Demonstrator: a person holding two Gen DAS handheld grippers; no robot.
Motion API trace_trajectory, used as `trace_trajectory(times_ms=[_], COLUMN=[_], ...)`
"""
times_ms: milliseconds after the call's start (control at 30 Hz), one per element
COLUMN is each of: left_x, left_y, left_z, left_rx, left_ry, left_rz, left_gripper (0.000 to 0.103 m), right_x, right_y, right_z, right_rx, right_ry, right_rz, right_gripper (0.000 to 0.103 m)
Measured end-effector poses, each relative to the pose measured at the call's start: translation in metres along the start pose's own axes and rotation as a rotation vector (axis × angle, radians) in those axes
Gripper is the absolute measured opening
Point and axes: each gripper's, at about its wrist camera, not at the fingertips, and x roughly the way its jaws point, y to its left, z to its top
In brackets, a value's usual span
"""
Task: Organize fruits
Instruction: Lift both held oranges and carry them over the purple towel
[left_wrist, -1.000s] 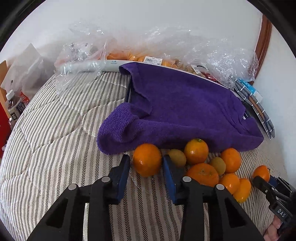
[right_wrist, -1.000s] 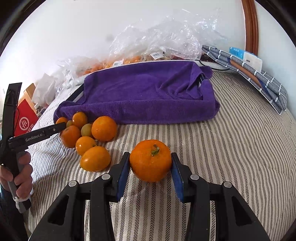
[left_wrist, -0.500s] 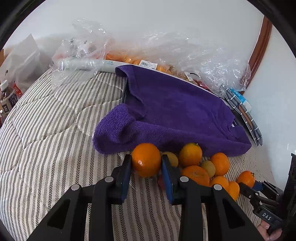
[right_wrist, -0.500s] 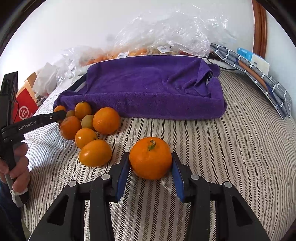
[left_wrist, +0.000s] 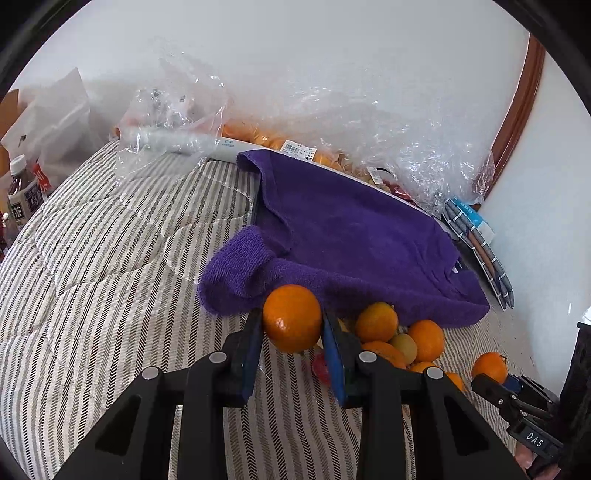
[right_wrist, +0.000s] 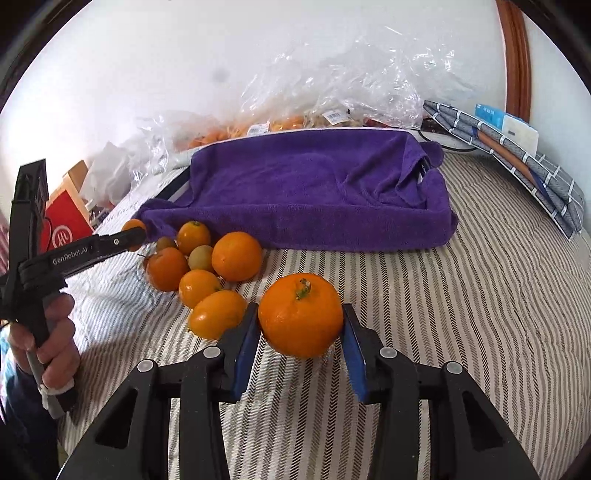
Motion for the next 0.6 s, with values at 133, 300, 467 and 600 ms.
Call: trace_trajectory(times_ms=[133,300,467,600], left_x=[-0.01,-0.03,-0.05,-0.061], left_y=[-0.004,-0.009,-0.011,-0.012], left_z=[0.0,-0.003,0.001,0.01], left_rx=[0.01,-0.018,-0.02,-0.033], left_ry=[-0.02,-0.027,-0.053,-0.069], left_rz=[0.016,-0.021,0.007,0.029], left_gripper=[0.03,0.03,0.03,0.03], right_x=[-0.011,-0.028,-0.041,-0.047], right_y=[0.001,-0.002,-0.001,0.001], right_z=[0.004,0.017,0.03,0.04], right_rx=[0.021,0.057,0.053,0.047], right_ry=[-0.027,-0.069,-0.104,-0.126], right_rz=[-0.038,-0.034,-0.047,-0.052], right_gripper=[0.042,0.042,0.042,0.042])
